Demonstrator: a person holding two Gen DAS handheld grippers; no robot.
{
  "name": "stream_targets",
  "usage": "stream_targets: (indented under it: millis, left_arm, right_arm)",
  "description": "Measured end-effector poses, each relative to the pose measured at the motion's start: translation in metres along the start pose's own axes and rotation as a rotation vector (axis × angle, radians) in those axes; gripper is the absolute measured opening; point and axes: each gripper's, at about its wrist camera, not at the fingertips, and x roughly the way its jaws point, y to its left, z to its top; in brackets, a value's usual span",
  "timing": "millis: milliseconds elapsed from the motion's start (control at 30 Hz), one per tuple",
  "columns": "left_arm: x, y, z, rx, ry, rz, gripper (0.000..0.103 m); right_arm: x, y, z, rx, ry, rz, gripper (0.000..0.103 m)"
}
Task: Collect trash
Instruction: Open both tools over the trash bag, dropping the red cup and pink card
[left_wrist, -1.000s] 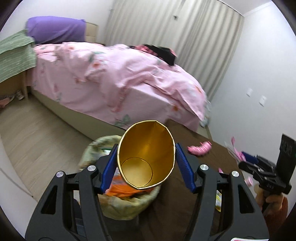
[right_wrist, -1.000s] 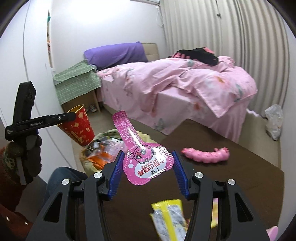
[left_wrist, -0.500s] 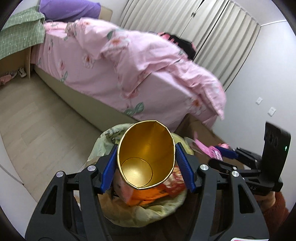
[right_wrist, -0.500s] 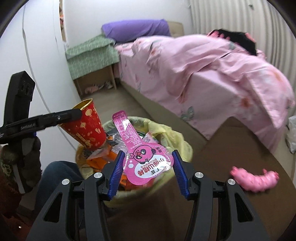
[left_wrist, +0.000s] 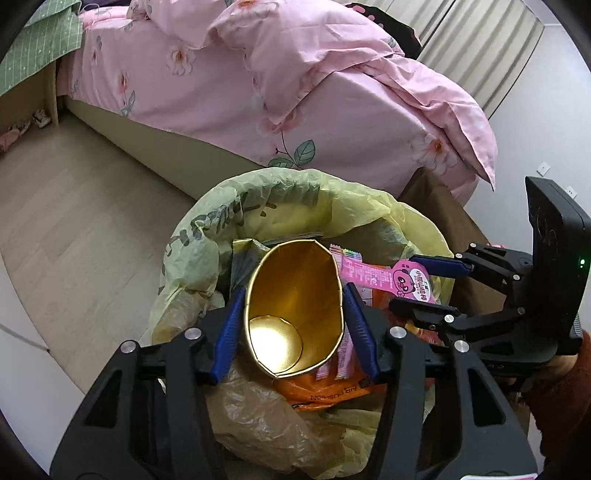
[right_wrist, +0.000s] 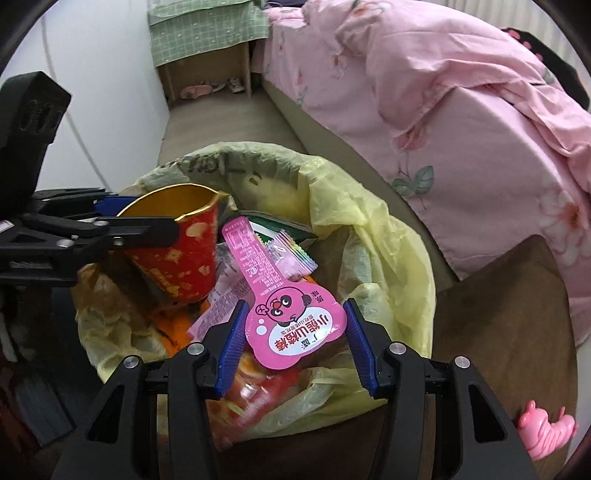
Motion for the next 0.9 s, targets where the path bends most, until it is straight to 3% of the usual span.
stream_targets:
  millis: [467,567,667,900]
  left_arm:
    - [-0.013,0.001,0.003,-0.025,-0.02,0.004,0.059]
    - [-0.024,-0.002,0.006,-0.01,-0.059,0.019,0.062]
    - [-0.038,-0.007,0.01,0.003,-0.096,0.051,0.064]
    - [-0.074,-0.024,0.018,0.038,-0.166,0.087,0.065]
  right_arm:
    - [-0.001,0.009,-0.006,-0.021,0.004,-0.019,0.05]
    - [-0.006,0.012,-0.008,-0.019,-0.006,-0.042,0.05]
    - [-0.015,0.013,-0.009,0.001,-0.02,-0.024,0.061]
    - [-0.05,0.015,-0.017,0.036,-0.101,-0.065,0.062]
